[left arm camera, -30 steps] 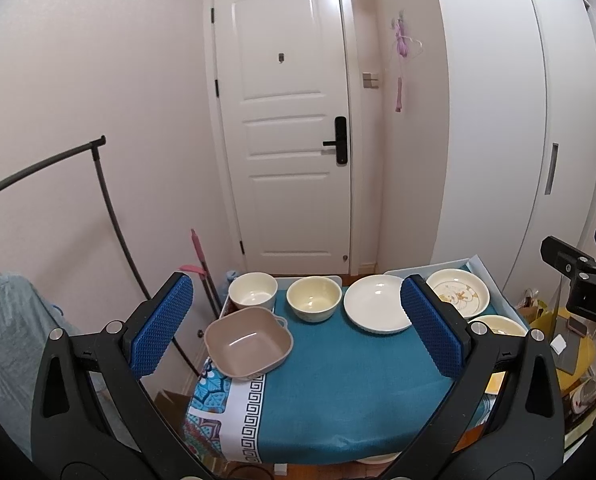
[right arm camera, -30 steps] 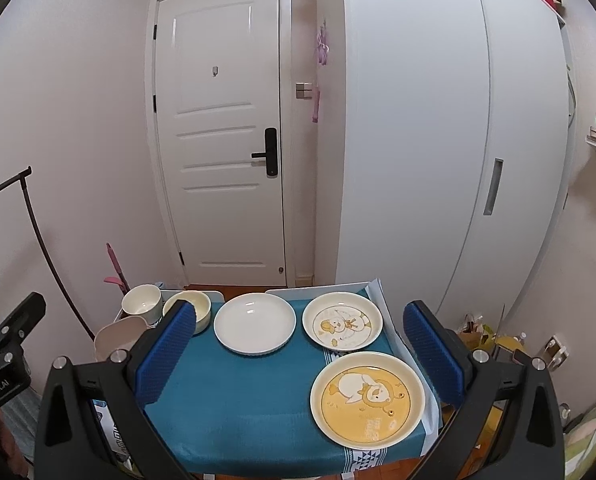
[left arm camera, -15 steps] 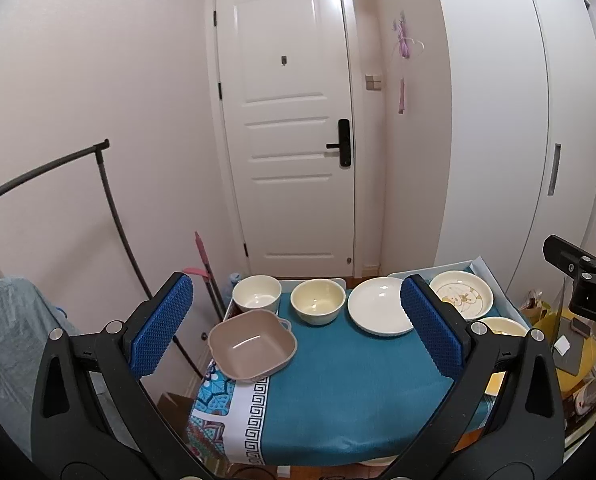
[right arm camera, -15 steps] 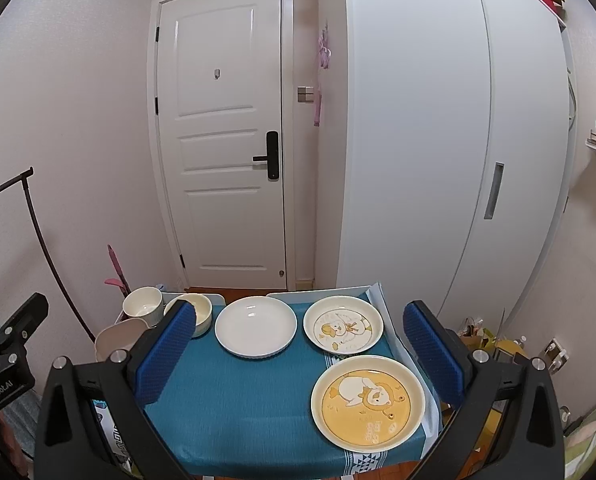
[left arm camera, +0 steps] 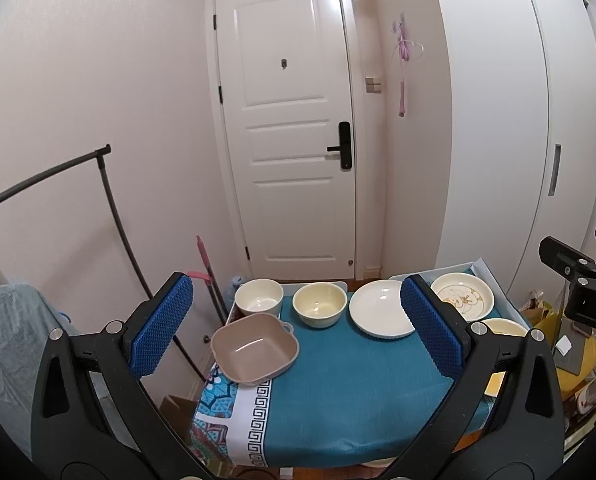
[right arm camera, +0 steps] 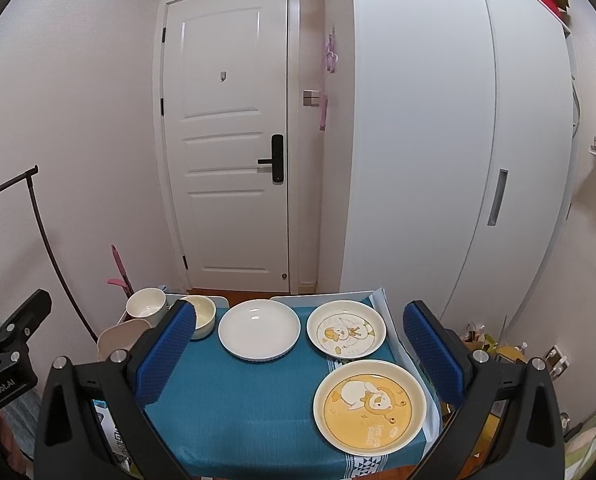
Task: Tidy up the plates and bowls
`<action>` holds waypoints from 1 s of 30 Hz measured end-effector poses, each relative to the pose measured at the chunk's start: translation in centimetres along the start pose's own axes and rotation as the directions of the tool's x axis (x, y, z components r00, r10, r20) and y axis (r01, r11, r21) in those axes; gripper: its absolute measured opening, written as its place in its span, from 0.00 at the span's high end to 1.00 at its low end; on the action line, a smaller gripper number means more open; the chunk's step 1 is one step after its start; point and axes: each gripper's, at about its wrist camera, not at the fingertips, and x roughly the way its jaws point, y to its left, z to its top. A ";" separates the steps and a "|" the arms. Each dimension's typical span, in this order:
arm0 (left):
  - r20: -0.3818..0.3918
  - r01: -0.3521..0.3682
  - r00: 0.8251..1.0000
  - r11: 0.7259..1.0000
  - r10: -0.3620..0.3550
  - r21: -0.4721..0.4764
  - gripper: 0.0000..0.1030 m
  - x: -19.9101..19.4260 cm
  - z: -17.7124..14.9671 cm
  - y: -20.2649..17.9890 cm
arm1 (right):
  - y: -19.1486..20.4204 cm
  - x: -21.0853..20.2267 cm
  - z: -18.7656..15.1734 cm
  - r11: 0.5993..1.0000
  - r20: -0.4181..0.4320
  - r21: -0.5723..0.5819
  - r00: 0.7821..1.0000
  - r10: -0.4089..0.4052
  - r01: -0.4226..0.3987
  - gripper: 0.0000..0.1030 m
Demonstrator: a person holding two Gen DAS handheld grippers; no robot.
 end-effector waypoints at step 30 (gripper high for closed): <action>-0.653 0.566 0.566 0.813 -0.503 -0.135 0.17 22.9 -13.2 -20.7 | -21.2 16.2 -15.3 0.962 -0.465 0.273 0.875 0.130 0.002 0.32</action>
